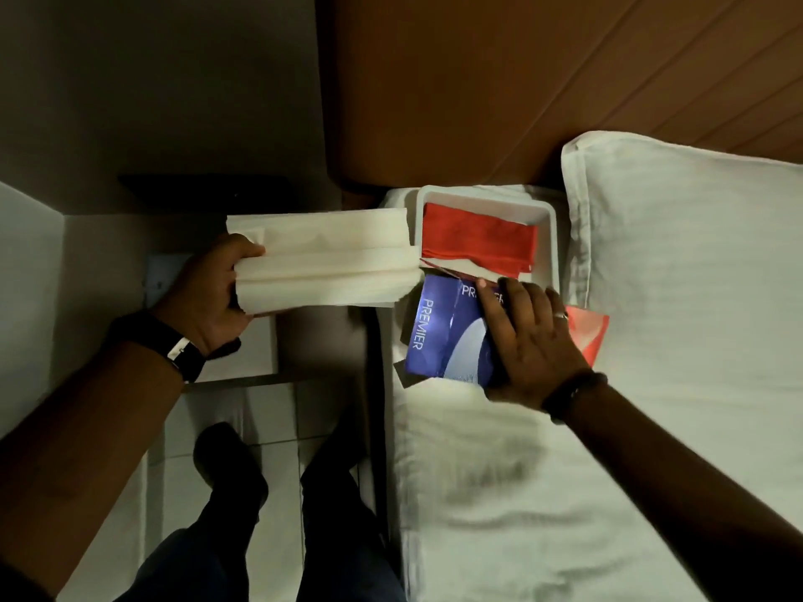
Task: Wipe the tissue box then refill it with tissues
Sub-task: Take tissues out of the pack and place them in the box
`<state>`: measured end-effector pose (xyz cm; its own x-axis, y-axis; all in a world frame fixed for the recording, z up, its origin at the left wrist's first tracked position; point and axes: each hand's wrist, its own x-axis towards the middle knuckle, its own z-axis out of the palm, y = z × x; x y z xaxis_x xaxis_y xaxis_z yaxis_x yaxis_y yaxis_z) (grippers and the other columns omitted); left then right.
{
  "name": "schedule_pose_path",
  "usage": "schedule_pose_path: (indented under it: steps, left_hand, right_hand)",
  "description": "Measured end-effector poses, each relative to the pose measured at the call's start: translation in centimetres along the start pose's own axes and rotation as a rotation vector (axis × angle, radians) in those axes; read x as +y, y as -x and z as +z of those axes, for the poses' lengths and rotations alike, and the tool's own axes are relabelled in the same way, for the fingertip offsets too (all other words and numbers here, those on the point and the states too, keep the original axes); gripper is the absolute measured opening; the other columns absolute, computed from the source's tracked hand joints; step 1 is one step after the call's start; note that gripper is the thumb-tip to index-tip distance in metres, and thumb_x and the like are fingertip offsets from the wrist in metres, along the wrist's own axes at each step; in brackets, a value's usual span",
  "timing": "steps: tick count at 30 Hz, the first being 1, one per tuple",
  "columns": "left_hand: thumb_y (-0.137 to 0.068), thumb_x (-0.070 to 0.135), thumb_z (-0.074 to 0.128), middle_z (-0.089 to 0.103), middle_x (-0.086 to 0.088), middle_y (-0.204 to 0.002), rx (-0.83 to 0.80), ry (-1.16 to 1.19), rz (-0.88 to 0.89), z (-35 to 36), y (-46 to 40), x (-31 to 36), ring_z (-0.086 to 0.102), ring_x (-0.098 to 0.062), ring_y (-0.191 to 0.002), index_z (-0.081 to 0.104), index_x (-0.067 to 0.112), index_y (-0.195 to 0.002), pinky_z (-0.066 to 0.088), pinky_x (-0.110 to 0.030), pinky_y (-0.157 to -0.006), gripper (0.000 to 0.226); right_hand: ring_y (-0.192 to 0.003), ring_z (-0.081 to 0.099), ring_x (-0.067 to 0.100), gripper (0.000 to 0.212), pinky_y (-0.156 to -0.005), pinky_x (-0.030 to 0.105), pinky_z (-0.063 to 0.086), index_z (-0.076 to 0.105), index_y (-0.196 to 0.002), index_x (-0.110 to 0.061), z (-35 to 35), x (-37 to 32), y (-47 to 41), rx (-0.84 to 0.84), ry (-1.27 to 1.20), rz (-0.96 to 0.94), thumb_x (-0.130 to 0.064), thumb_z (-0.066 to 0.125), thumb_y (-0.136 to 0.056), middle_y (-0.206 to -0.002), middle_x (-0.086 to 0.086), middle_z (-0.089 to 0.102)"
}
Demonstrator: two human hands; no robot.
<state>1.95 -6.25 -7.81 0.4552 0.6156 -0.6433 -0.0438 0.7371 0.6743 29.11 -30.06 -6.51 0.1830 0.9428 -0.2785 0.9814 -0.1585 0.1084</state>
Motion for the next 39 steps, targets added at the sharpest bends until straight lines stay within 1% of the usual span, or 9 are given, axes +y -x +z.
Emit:
schedule_pose_path:
  steps: [6, 13, 21, 23, 26, 29, 33, 36, 39]
  left_hand:
    - [-0.095, 0.024, 0.041, 0.069, 0.001, -0.095, 0.017, 0.047, 0.034, -0.2, -0.7, 2.1, 0.068, -0.019, -0.088, 0.061, 0.028, -0.103, 0.058, -0.038, -0.072, 0.021]
    - [-0.095, 0.023, 0.043, 0.069, 0.001, -0.094, 0.075, 0.034, 0.057, -2.2, -0.8, 3.5, 0.067, -0.021, -0.092, 0.061, 0.029, -0.102, 0.057, -0.042, -0.076, 0.021]
    - [-0.094, 0.020, 0.044, 0.074, 0.001, -0.090, 0.075, 0.093, 0.082, -3.4, -0.5, 4.6, 0.072, -0.020, -0.084, 0.077, 0.030, -0.083, 0.060, -0.042, -0.070, 0.036]
    - [-0.094, 0.020, 0.043, 0.074, 0.001, -0.089, 0.083, 0.091, 0.092, -3.6, -0.6, 4.9, 0.072, -0.019, -0.083, 0.074, 0.029, -0.088, 0.061, -0.041, -0.067, 0.033]
    - [-0.094, 0.021, 0.043, 0.074, 0.002, -0.090, 0.089, 0.086, 0.100, -3.9, -0.7, 5.0, 0.073, -0.019, -0.083, 0.068, 0.029, -0.100, 0.061, -0.040, -0.065, 0.027]
    - [-0.095, 0.021, 0.042, 0.074, 0.003, -0.090, 0.087, 0.084, 0.101, -4.0, -0.8, 4.8, 0.073, -0.018, -0.082, 0.063, 0.028, -0.106, 0.061, -0.038, -0.065, 0.025]
    - [-0.096, 0.021, 0.041, 0.071, 0.002, -0.098, 0.078, 0.082, 0.088, -4.0, -0.9, 4.7, 0.071, -0.018, -0.086, 0.061, 0.028, -0.110, 0.060, -0.040, -0.071, 0.026]
    - [-0.096, 0.022, 0.042, 0.069, 0.001, -0.102, 0.099, 0.069, 0.091, -4.1, -1.0, 4.9, 0.070, -0.018, -0.089, 0.060, 0.029, -0.112, 0.058, -0.041, -0.074, 0.025]
    - [-0.096, 0.020, 0.043, 0.074, 0.004, -0.090, 0.114, 0.063, 0.107, -4.2, -1.2, 5.3, 0.072, -0.016, -0.082, 0.066, 0.029, -0.103, 0.061, -0.038, -0.068, 0.026]
  right_hand:
    - [-0.135, 0.027, 0.041, 0.132, -0.109, 0.055, 0.029, -0.008, -0.153, -0.017, 1.5, 1.6, -5.8, -0.257, 0.071, -0.131, -0.054, 0.073, -0.056, -0.152, 0.020, 0.023]
    - [-0.124, 0.036, 0.037, 0.140, -0.092, 0.046, 0.046, -0.022, -0.149, -0.020, 2.3, 2.2, -6.2, -0.312, 0.196, -0.048, -0.054, 0.073, -0.051, -0.147, 0.016, 0.025]
    - [-0.131, 0.024, 0.045, 0.141, -0.104, 0.063, 0.031, -0.026, -0.147, -0.023, 3.8, 0.1, -6.2, -0.492, 0.305, -0.034, -0.040, 0.080, -0.056, -0.152, 0.019, 0.007]
    - [-0.137, 0.015, 0.048, 0.140, -0.106, 0.065, 0.030, -0.021, -0.149, -0.022, 3.9, -0.1, -6.5, -0.530, 0.281, -0.021, -0.045, 0.082, -0.057, -0.154, 0.020, 0.000]
    - [-0.144, -0.006, 0.049, 0.153, -0.109, 0.068, 0.019, -0.036, -0.142, -0.027, 3.7, 0.3, -7.2, -0.601, 0.155, 0.010, -0.065, 0.081, -0.050, -0.158, 0.018, -0.019]
    - [-0.142, -0.021, 0.046, 0.156, -0.111, 0.069, 0.011, -0.040, -0.138, -0.032, 3.3, 0.3, -7.7, -0.646, 0.005, 0.051, -0.083, 0.071, -0.041, -0.154, 0.014, -0.033]
    - [-0.142, -0.026, 0.040, 0.144, -0.112, 0.068, 0.001, -0.028, -0.145, -0.036, 3.7, -0.2, -7.5, -0.516, -0.212, 0.143, -0.105, 0.031, -0.034, -0.156, 0.007, -0.032]
    - [-0.145, -0.018, 0.042, 0.135, -0.111, 0.071, 0.004, -0.021, -0.149, -0.031, 4.8, -0.6, -7.4, -0.366, -0.202, 0.183, -0.105, 0.011, -0.041, -0.159, 0.010, -0.024]
    - [-0.144, -0.006, 0.049, 0.123, -0.107, 0.074, 0.010, -0.002, -0.154, -0.025, 6.0, -1.6, -7.1, -0.299, -0.152, 0.146, -0.099, 0.007, -0.056, -0.161, 0.018, -0.011]
